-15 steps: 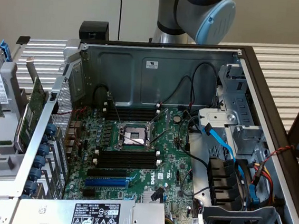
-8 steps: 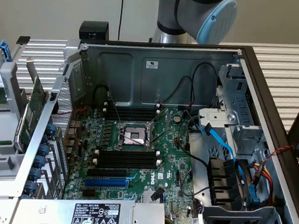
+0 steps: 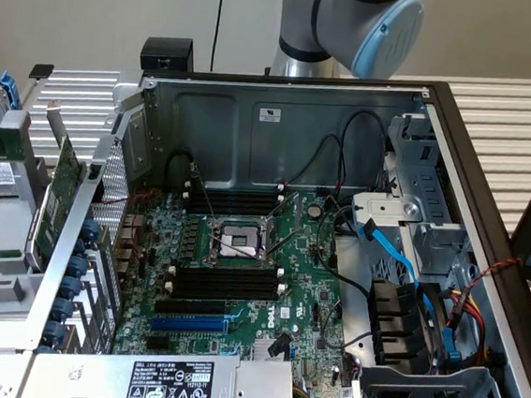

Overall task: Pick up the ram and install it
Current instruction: 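Pick up the ram and move it above insertion slot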

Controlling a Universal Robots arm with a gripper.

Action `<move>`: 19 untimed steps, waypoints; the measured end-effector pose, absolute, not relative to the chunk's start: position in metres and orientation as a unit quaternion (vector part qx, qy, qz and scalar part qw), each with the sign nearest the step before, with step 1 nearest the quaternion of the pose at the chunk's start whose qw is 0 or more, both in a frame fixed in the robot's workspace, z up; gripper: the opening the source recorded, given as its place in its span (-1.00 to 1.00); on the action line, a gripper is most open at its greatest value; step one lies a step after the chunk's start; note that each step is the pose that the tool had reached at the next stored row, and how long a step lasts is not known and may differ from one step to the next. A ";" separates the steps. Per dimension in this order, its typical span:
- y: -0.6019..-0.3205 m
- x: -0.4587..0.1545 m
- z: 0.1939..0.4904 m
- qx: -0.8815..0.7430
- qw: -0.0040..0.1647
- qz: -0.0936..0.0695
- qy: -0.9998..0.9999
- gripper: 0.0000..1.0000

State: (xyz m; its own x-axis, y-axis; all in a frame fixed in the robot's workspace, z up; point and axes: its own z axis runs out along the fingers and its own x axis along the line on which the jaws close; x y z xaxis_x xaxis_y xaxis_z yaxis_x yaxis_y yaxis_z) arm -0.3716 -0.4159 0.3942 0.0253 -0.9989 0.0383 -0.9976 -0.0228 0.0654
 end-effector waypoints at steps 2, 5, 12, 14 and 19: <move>-0.416 -0.366 0.398 0.715 0.039 -0.011 -0.698 -0.76; -0.416 -0.356 0.402 0.715 0.041 -0.013 -0.698 -0.76; -0.417 -0.326 0.406 0.715 0.040 -0.016 -0.697 -0.76; -0.417 -0.317 0.407 0.716 0.040 -0.016 -0.697 -0.76; -0.418 -0.294 0.409 0.716 0.039 -0.017 -0.697 -0.76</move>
State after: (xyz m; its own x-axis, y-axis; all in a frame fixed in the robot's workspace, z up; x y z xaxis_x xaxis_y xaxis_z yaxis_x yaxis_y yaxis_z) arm -0.2944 -0.4176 0.4085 0.0272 -0.9992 0.0306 -0.9965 -0.0247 0.0793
